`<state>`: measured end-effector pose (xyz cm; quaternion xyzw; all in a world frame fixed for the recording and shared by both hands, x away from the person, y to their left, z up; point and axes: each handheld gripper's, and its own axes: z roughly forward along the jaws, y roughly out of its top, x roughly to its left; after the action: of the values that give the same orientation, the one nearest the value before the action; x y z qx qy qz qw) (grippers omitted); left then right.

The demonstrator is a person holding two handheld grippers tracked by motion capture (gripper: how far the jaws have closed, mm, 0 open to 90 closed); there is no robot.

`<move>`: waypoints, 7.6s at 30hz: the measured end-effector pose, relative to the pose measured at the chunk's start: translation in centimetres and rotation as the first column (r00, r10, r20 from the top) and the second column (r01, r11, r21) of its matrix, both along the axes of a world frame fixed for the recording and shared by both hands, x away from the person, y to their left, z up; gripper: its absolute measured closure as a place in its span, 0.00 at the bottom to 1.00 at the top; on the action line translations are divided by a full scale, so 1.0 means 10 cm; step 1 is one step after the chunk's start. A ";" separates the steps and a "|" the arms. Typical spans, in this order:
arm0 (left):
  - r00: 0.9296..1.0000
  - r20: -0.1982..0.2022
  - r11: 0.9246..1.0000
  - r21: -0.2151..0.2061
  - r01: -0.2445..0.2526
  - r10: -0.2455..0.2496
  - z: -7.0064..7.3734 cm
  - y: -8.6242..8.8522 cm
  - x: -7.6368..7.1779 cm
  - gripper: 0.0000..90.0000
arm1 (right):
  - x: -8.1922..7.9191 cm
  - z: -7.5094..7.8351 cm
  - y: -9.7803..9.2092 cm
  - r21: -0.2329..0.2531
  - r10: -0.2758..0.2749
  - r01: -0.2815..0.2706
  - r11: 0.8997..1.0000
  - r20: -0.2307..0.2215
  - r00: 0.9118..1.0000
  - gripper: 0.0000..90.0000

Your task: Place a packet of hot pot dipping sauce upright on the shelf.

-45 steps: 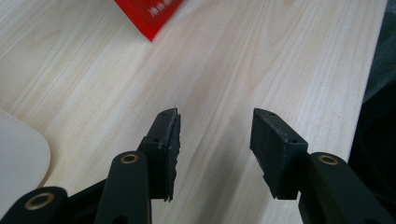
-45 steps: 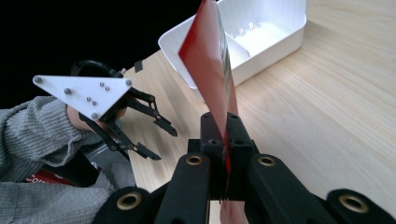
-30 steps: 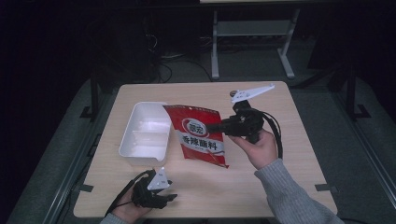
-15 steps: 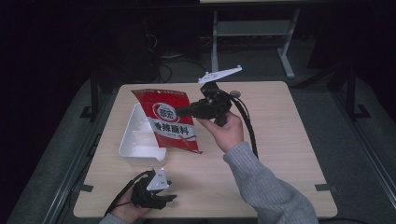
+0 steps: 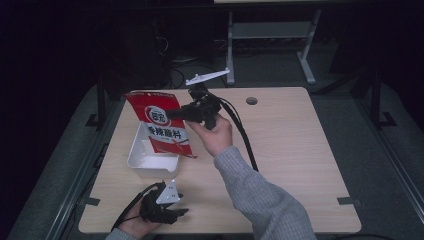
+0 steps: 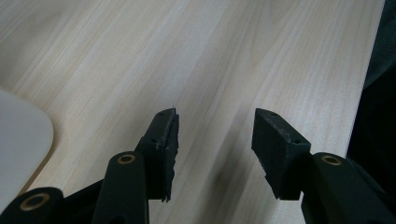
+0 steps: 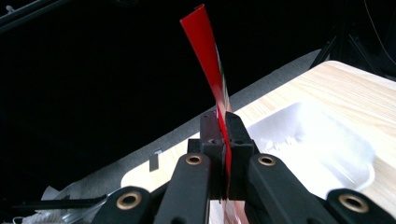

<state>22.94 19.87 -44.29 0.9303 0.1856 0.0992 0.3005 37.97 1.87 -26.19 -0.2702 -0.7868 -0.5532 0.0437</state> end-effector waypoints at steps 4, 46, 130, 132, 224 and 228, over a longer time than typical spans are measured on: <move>1.000 0.002 1.000 0.000 0.004 -0.004 0.00 0.00 0.00 0.56 | 0.03 -0.06 0.14 0.007 -0.010 0.010 1.000 0.005 1.000 0.99; 1.000 0.016 1.000 0.001 0.017 -0.017 0.01 -0.02 -0.02 0.54 | 0.03 -0.69 0.73 -0.036 -0.035 0.036 0.999 0.039 0.999 0.98; 0.999 0.014 0.999 0.014 0.033 -0.033 0.01 -0.05 -0.02 0.53 | -0.15 -0.99 0.55 -0.228 0.058 -0.033 0.973 0.100 0.993 0.82; 0.999 0.014 0.999 0.013 0.033 -0.033 0.01 -0.05 -0.02 0.53 | -0.15 -0.99 0.53 -0.229 0.053 -0.029 0.973 0.096 0.994 0.78; 0.998 0.056 1.000 -0.010 0.022 -0.022 0.03 -0.10 -0.01 0.43 | -0.50 -1.38 -1.64 -0.216 -0.094 0.071 0.974 -0.097 0.991 0.44; 0.998 0.057 1.000 -0.013 0.021 -0.021 0.03 -0.10 -0.01 0.43 | -0.53 -1.40 -1.71 -0.229 -0.104 0.080 0.970 -0.094 0.990 0.44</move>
<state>22.85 18.89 -44.02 0.9270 0.1679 0.1210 0.3129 32.67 -15.27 -40.18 -0.3383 -0.8275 -0.4471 0.0289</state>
